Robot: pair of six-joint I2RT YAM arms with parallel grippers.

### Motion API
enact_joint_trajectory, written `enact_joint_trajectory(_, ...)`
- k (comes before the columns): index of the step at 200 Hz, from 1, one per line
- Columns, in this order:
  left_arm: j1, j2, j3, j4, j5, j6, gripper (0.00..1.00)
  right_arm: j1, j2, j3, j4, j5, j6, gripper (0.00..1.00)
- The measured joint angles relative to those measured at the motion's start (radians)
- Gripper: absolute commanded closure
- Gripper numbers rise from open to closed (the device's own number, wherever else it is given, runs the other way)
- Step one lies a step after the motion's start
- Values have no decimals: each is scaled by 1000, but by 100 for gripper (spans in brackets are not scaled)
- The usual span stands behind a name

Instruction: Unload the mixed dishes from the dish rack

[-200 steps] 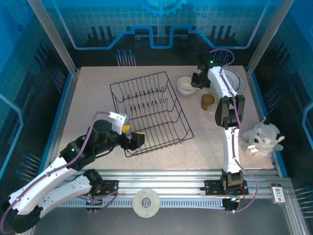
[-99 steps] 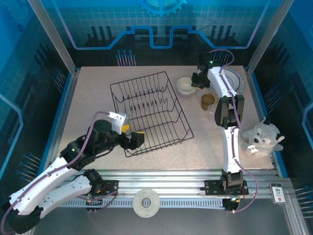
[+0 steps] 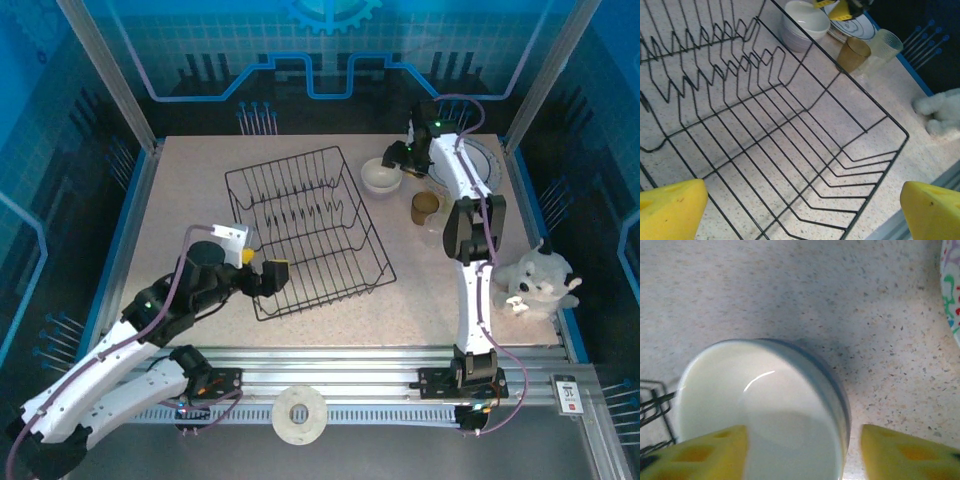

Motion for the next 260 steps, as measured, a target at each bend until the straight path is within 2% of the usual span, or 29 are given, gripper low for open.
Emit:
enact_joint_trajectory(13, 21, 0, 6, -8, -6, -2, 1, 0, -58, -12, 12, -13, -4, 15)
enact_joint_trajectory(25, 45, 0, 17, -19, -8, -8, 1, 0, -127, -39, 35, -27, -5, 2)
enact_joint_trajectory(29, 53, 0, 21, -22, -10, -10, 1, 0, -153, -49, 38, -30, 2, 0)
enact_joint_trajectory(56, 97, 2, 51, -33, -44, -18, 1, 0, -409, -274, 146, -45, -2, 0)
enact_joint_trajectory(90, 125, -2, 26, -29, -183, -18, 1, -7, -830, -728, 308, -37, -3, 0)
enact_joint_trajectory(110, 136, -25, -62, 26, -284, -16, 1, -35, -1053, -964, 388, 2, -6, 0)
enact_joint_trajectory(137, 137, -44, -208, 116, -411, -9, 1, -90, -1378, -1367, 552, 38, -39, 0)
enact_joint_trajectory(162, 138, -16, -313, 227, -515, 31, 1, -143, -1594, -1700, 738, 58, -73, 0)
enact_joint_trajectory(183, 139, 37, -377, 353, -603, 99, 1, -157, -1643, -1873, 879, 89, -113, 0)
enact_joint_trajectory(205, 173, 114, -427, 508, -663, 196, 1, -157, -1555, -1951, 1036, 111, -161, 0)
enact_joint_trajectory(260, 392, 319, -519, 931, -568, 283, 1, -164, -1248, -2048, 1455, 134, -256, 0)
